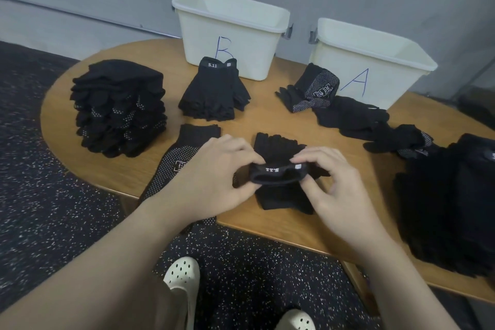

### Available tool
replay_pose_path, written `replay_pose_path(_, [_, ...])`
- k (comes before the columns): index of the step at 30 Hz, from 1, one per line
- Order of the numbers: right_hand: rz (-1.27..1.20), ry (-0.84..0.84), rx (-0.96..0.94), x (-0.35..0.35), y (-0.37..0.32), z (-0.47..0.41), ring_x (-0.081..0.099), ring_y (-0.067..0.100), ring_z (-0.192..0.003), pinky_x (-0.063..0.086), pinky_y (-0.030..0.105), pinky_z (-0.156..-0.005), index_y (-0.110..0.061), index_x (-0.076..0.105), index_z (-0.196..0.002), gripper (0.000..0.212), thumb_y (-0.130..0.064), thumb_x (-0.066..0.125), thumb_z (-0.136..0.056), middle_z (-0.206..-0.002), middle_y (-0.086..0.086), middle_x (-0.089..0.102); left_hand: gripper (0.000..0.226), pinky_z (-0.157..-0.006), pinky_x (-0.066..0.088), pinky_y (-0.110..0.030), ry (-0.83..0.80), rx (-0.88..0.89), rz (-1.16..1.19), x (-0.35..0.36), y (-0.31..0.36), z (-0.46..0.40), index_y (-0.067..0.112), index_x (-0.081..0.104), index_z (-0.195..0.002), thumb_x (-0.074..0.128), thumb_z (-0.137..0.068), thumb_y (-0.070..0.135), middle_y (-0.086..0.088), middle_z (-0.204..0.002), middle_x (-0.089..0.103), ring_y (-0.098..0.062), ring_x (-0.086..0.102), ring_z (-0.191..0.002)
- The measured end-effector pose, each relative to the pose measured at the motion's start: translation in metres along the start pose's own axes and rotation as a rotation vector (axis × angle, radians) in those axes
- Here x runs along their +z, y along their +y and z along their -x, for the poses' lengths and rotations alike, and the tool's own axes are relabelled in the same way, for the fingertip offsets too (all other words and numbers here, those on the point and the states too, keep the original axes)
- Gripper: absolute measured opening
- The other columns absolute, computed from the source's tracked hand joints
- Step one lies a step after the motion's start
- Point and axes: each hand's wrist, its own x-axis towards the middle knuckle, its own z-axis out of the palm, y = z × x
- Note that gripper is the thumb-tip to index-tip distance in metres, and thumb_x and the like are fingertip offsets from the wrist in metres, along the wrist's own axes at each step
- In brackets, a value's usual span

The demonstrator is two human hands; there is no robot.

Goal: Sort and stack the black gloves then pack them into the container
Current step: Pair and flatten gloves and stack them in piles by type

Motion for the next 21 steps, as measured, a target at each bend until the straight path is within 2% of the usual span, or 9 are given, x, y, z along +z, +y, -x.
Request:
replay_pose_path(4, [0.030, 0.056, 0.020, -0.003, 0.005, 0.007, 0.054, 0.010, -0.123, 0.037, 0.014, -0.102, -0.023, 0.072, -0.110, 0.033, 0.002, 0.073, -0.088, -0.119, -0.012, 0.063, 0.046, -0.102, 0.040, -0.031, -0.038, 0.025, -0.064, 0.000, 0.007, 0.007, 0.032, 0.066, -0.130, 0.063, -0.091, 0.056, 0.020, -0.122, 0.062, -0.001, 0.050, -0.110])
replay_pose_path(8, [0.103, 0.069, 0.130, -0.002, 0.008, 0.007, 0.050, 0.008, -0.121, 0.039, 0.015, -0.100, -0.025, 0.062, -0.127, 0.042, -0.015, 0.074, -0.089, -0.123, -0.016, 0.056, 0.052, -0.102, 0.044, -0.032, -0.027, 0.026, -0.127, 0.008, 0.018, 0.007, 0.029, 0.063, -0.134, 0.059, -0.092, 0.059, 0.016, -0.127, 0.063, -0.005, 0.055, -0.112])
replay_pose_path(10, [0.101, 0.065, 0.215, -0.003, 0.008, 0.005, 0.049, 0.006, -0.119, 0.037, 0.015, -0.097, -0.027, 0.056, -0.134, 0.049, -0.025, 0.075, -0.088, -0.121, -0.021, 0.051, 0.055, -0.099, 0.046, -0.033, -0.017, 0.025, -0.150, 0.013, 0.024, 0.004, 0.029, 0.062, -0.134, 0.055, -0.091, 0.062, 0.015, -0.127, 0.064, -0.008, 0.058, -0.111])
replay_pose_path(16, [0.052, 0.013, 0.335, -0.004, 0.014, 0.000, 0.052, 0.010, -0.121, 0.039, 0.025, -0.100, -0.026, 0.051, -0.142, 0.065, -0.034, 0.081, -0.085, -0.128, -0.012, 0.056, 0.048, -0.089, 0.053, -0.032, 0.041, -0.008, -0.216, 0.030, 0.042, -0.005, 0.028, 0.067, -0.127, 0.064, -0.089, 0.057, 0.015, -0.116, 0.067, -0.011, 0.063, -0.102])
replay_pose_path(18, [0.049, -0.021, 0.364, -0.011, 0.016, -0.002, 0.055, 0.004, -0.113, 0.041, 0.019, -0.096, -0.030, 0.050, -0.141, 0.063, -0.033, 0.081, -0.086, -0.123, -0.018, 0.057, 0.040, -0.083, 0.053, -0.031, 0.060, -0.028, -0.203, 0.033, 0.044, -0.008, 0.029, 0.069, -0.121, 0.061, -0.091, 0.054, 0.016, -0.111, 0.068, -0.010, 0.063, -0.097])
replay_pose_path(20, [0.006, -0.054, 0.431, -0.023, 0.019, -0.003, 0.058, -0.007, -0.098, 0.042, 0.006, -0.083, -0.036, 0.049, -0.137, 0.058, -0.027, 0.080, -0.089, -0.112, -0.027, 0.056, 0.038, -0.080, 0.052, -0.028, 0.071, -0.047, -0.172, 0.034, 0.045, -0.010, 0.031, 0.071, -0.117, 0.054, -0.093, 0.054, 0.017, -0.107, 0.069, -0.008, 0.061, -0.094])
replay_pose_path(21, [-0.034, -0.053, 0.460, -0.029, 0.022, -0.004, 0.059, -0.010, -0.097, 0.044, 0.005, -0.082, -0.035, 0.050, -0.137, 0.056, -0.025, 0.079, -0.089, -0.110, -0.026, 0.058, 0.038, -0.078, 0.051, -0.025, 0.084, -0.053, -0.159, 0.034, 0.045, -0.011, 0.031, 0.072, -0.115, 0.051, -0.094, 0.055, 0.018, -0.105, 0.069, -0.006, 0.061, -0.094])
